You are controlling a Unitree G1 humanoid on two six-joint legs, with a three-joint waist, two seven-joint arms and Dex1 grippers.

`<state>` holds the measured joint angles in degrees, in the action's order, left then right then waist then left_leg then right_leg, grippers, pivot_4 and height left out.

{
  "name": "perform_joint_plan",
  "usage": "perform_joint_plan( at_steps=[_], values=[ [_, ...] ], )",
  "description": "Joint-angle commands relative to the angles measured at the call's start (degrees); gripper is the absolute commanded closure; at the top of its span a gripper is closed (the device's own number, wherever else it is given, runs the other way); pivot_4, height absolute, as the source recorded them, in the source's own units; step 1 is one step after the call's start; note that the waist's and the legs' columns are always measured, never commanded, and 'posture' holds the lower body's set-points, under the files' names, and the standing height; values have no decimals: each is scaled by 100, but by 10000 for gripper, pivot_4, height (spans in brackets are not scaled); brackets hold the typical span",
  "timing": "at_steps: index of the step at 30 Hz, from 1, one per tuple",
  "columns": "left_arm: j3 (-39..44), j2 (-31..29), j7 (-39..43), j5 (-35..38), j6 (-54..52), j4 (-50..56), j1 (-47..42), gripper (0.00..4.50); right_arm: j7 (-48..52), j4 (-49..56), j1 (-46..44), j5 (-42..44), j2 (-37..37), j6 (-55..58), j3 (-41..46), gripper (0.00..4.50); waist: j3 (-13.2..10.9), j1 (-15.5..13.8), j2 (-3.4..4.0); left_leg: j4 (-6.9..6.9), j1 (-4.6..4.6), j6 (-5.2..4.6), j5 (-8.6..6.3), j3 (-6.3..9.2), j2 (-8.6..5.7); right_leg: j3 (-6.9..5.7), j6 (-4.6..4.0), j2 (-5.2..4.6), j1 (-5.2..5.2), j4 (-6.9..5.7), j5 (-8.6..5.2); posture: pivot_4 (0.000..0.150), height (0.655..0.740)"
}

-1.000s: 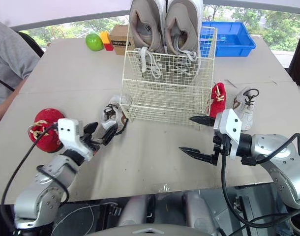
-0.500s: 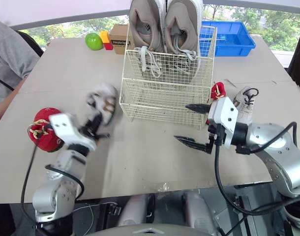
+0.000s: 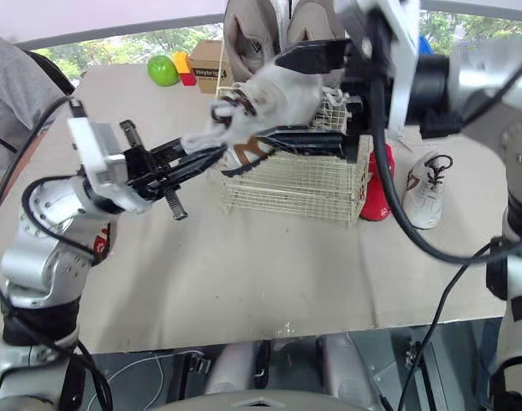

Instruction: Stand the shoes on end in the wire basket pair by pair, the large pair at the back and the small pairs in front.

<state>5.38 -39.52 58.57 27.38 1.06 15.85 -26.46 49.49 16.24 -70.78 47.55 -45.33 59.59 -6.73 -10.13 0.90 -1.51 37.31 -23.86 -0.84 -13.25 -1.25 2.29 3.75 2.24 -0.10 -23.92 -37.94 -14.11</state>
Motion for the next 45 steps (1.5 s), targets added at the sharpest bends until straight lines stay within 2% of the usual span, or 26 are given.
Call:
perform_joint_plan(
  at_steps=[1,5,6,7,9,10,11,12,13,16,18,19,20,21,22,27,28,31,34,36,42,43,45],
  values=[
    [-294,21,884,-645,1864,-777,-527,43576,442,-724,-362,-766,-23,-14,-816,0,0,3,-1,1,0,0,0,-3,-1,2,0,1,-1,2,0,1500,7400],
    [-439,227,1283,-771,3077,-1494,-1030,43576,1138,-1471,-566,-1450,-86,-34,-1676,0,-1,1,1,6,-15,0,0,-18,-2,13,4,-7,-17,-1,2,1500,7400],
    [-465,251,1338,-782,3254,-1587,-1085,43576,1282,-1574,-597,-1488,-78,11,-1739,5060,-1,-1,1,10,-26,-1,0,-17,-2,12,4,-8,-28,-4,3,1500,7400],
    [-479,277,1365,-787,3404,-1687,-1140,43576,1462,-1624,-611,-1510,-92,12,-1782,7486,1,-2,2,13,-53,-1,0,-13,-1,9,5,-7,-52,-5,4,1500,7400],
    [-483,312,1393,-778,3598,-1865,-1237,43576,1697,-1665,-606,-1708,-159,-60,-1952,15951,0,-6,2,27,-114,0,2,-7,2,6,7,-8,-111,-24,7,1500,7400],
    [-486,318,1412,-765,3658,-1927,-1272,43576,1794,-1667,-599,-1823,-198,-92,-2043,22328,0,-8,3,37,-122,0,1,-6,4,-2,8,-10,-117,-32,6,1500,7400],
    [-465,322,1392,-772,3716,-2018,-1340,43576,1920,-1641,-576,-1825,-227,-50,-2061,24019,1,-10,3,37,-128,0,1,-7,5,-5,8,-11,-125,-34,6,1500,7400],
    [-465,308,1411,-784,3789,-2084,-1387,43576,2038,-1597,-549,-1778,-251,38,-2034,30494,1,-10,3,38,-150,0,2,-6,6,-8,8,-11,-150,-46,6,1500,7400],
    [-461,300,1414,-796,3860,-2130,-1413,43576,2153,-1539,-522,-1716,-282,123,-1993,31605,0,-9,5,42,-160,0,2,-4,6,-11,8,-11,-159,-50,6,1500,7400],
    [-462,252,1436,-750,3979,-2233,-1433,43576,2227,-1505,-454,-1701,-253,229,-1846,44623,-2,-7,8,87,-196,0,1,0,12,-28,8,-10,-185,-82,5,1500,7400],
    [-405,143,1414,-373,3290,-2078,-1297,43576,2109,-1505,-364,-1573,-152,386,-1577,44623,-2,-6,8,102,-193,-1,1,0,11,-29,7,-8,-182,-97,6,1500,7400],
    [-351,97,1353,-113,2825,-1941,-1197,35583,2032,-1499,-325,-1487,-100,530,-1429,45000,-2,-6,8,104,-190,-1,1,2,11,-31,7,-7,-177,-99,6,1500,7400],
    [-270,37,1150,317,2036,-1700,-1031,33029,1949,-1484,-268,-1430,-60,643,-1286,45000,-2,-3,8,107,-189,-1,1,3,11,-31,7,-7,-174,-101,6,1500,7400],
    [-212,-163,811,1049,756,-1366,-709,29461,1751,-1478,-166,-1305,46,844,-989,45000,-2,6,8,109,-188,-2,2,4,11,-31,7,-6,-173,-103,6,1500,7400],
    [-160,-312,563,1570,-180,-1108,-477,24395,1606,-1465,-90,-1222,125,990,-773,45000,-2,33,8,111,-187,-2,2,6,14,-30,7,-6,-171,-103,6,1500,7400],
    [676,-465,-1041,3727,-2635,-280,505,526,514,-1219,347,-837,721,1809,619,45000,-3,97,9,114,-187,0,2,37,37,-41,8,-8,-170,-116,6,1500,7400],
    [803,-498,-1515,4470,-3175,-124,788,526,238,-1093,465,-779,886,1956,936,45000,-3,105,9,113,-187,0,2,38,38,-46,8,-8,-167,-115,7,1500,7400],
    [631,-227,-2940,5632,-3879,852,1550,526,-705,-615,746,-613,1622,2414,1973,45000,0,127,9,108,-186,1,2,60,43,-49,9,-19,-163,-112,6,1500,7400],
    [333,444,-4134,6254,-3858,1400,1613,526,-1203,-95,946,-544,2014,2623,2205,45000,0,55,9,109,-193,4,5,72,27,-69,10,-60,-164,-115,7,1500,7400],
    [62,878,-4750,6176,-3848,1518,1540,526,-1503,171,1046,-510,2283,2748,2294,45000,1,11,10,112,-189,7,7,80,8,-76,10,-73,-159,-127,7,1500,7400],
    [-174,1880,-5819,6033,-3664,1284,1226,526,-2073,764,1406,-452,2591,2930,2364,45000,5,-20,14,139,-170,6,11,62,-18,-78,9,-46,-132,-153,6,1500,7400],
    [-169,1964,-5875,5961,-3660,1245,1173,5666,-2169,817,1430,-420,2694,2981,2485,45000,6,-15,14,145,-168,6,11,63,-18,-83,8,-45,-126,-152,6,1500,7400],
    [-138,2040,-5903,5876,-3700,1169,1110,13061,-2346,963,1481,-387,2852,3049,2655,45000,6,-7,14,147,-169,6,11,61,-23,-78,8,-36,-125,-150,6,1500,7400]
  ],
)
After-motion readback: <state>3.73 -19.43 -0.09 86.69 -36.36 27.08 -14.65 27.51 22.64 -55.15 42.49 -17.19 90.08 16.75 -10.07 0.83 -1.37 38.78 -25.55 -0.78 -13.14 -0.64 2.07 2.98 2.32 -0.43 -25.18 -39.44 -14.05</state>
